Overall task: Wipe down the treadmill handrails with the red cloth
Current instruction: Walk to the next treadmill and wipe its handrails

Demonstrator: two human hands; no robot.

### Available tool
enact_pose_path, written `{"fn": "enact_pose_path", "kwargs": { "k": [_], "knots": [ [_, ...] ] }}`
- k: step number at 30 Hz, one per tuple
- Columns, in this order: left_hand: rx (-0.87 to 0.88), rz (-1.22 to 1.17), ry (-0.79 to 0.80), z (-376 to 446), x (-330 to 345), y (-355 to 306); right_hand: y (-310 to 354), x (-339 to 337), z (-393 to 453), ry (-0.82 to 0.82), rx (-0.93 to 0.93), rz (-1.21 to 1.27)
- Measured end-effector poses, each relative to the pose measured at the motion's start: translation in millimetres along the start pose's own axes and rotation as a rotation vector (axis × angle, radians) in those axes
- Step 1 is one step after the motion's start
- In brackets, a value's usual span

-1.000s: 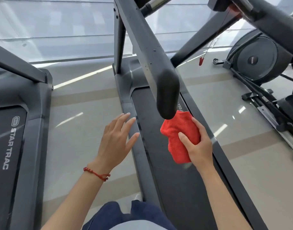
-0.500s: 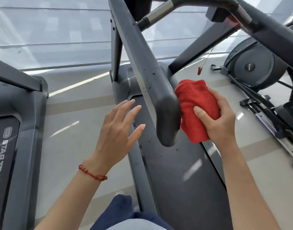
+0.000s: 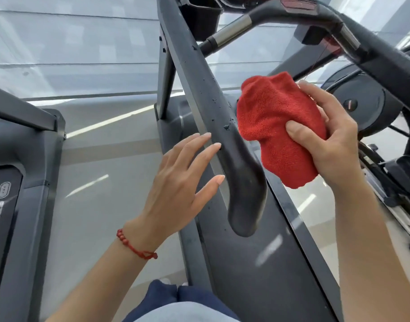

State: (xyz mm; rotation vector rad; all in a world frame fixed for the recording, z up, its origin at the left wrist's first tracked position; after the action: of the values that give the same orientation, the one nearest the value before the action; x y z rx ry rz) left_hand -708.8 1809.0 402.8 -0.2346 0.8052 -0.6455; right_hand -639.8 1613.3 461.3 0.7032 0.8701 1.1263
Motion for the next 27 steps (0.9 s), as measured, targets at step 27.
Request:
{"fn": "enact_pose_path", "kwargs": {
  "k": [27],
  "knots": [
    [0.005, 0.017, -0.109, -1, 12, -26, -2, 85, 50, 0.506, -0.223, -0.376]
  ]
}}
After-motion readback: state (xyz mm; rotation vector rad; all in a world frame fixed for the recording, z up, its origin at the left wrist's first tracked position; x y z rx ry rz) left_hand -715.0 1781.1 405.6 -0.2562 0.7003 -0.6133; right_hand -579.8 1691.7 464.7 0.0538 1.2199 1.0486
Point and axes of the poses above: each hand's wrist, its own z-axis towards the middle knuckle, its own x-axis out of the palm, y = z × x, the point moved 7 cm from there along z, towards the middle knuckle, and after that the axes turned 12 degrees about -y, right-handed, at the moved point
